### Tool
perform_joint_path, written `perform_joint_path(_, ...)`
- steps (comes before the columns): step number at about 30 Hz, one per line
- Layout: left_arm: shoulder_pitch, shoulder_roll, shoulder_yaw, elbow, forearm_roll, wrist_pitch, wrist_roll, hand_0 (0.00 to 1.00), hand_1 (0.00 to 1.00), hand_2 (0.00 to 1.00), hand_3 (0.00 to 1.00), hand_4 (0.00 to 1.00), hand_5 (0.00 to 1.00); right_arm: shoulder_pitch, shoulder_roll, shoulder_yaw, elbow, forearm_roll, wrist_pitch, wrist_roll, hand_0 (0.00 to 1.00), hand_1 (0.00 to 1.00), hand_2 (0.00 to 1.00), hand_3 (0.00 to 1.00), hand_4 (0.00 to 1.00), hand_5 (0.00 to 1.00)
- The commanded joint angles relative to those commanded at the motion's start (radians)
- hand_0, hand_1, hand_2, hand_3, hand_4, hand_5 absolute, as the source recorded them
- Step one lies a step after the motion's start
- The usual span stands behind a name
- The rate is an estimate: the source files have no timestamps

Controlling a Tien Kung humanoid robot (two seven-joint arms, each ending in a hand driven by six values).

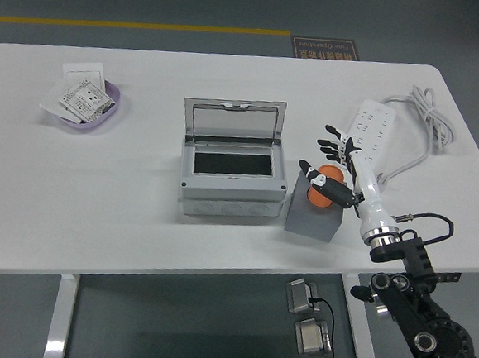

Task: Pick up the cylinder from the cube,place it in the box,flap close box

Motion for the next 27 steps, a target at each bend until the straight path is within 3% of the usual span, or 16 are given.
perform_joint_path(10,0.001,-0.002,-0.004,0.0,0.007,0.002,-0.001,0.646,0.697,0.674,0.714,0.785,0.527,0.01,0.025,-0.025,-0.031,0.057,0.006,0.029,0.696,0.703,0.74,0.875,0.844,0.311)
perform_joint_path(11,0.001,-0.003,-0.005,0.0,0.009,0.002,-0.001,0.646,0.697,0.674,0.713,0.785,0.524,0.011,0.029,-0.025,-0.035,0.072,0.007,0.037,0.649,0.695,0.74,0.874,0.829,0.305)
perform_joint_path(22,0.004,-0.01,-0.01,0.0,0.016,0.003,-0.003,0.645,0.697,0.675,0.713,0.783,0.523,0.003,0.047,0.0,-0.057,0.177,-0.002,0.095,0.637,0.714,0.749,0.872,0.801,0.26)
perform_joint_path(23,0.005,-0.01,-0.01,0.0,0.016,0.003,-0.003,0.644,0.701,0.675,0.712,0.783,0.522,0.001,0.046,0.002,-0.058,0.179,-0.002,0.097,0.676,0.747,0.758,0.874,0.782,0.23)
perform_joint_path(27,0.005,-0.01,-0.01,0.0,0.013,0.003,-0.004,0.644,0.701,0.675,0.712,0.783,0.522,-0.007,0.046,0.003,-0.059,0.181,-0.004,0.1,0.676,0.747,0.758,0.874,0.782,0.23)
